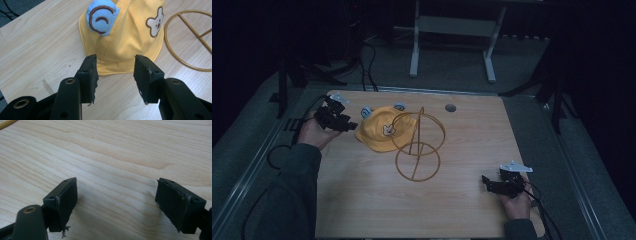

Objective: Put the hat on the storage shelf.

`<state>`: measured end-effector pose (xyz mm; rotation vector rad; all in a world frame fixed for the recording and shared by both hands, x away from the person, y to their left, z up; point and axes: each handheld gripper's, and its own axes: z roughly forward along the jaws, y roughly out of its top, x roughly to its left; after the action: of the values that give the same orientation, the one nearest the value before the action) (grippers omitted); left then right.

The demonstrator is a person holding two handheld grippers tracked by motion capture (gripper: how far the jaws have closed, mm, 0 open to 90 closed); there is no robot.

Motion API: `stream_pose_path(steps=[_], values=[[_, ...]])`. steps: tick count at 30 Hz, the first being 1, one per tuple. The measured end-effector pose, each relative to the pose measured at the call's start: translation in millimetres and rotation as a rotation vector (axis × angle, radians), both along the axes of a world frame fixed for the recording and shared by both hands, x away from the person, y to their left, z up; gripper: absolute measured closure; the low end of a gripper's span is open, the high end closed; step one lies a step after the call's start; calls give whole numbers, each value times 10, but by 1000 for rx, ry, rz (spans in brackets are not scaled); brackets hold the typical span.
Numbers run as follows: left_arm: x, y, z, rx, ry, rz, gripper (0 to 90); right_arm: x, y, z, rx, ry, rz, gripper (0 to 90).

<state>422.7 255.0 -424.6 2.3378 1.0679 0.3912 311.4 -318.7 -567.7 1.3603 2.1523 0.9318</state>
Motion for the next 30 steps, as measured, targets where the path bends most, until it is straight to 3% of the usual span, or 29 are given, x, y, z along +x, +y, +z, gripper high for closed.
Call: stream_pose_path(steps=[7, 15, 20, 30], values=[[94, -48, 63, 41, 28, -16, 544, 0, 0, 0, 0, 0, 0, 179], [158, -96, 162, 51, 43, -55, 546, 0, 0, 0, 0, 0, 0, 179], [195, -117, 220, 43, 39, -62, 548, 0, 0, 0, 0, 0, 0, 179], [297, -195, 246, 77, 36, -55, 534, 0, 0, 0, 0, 0, 0, 179]])
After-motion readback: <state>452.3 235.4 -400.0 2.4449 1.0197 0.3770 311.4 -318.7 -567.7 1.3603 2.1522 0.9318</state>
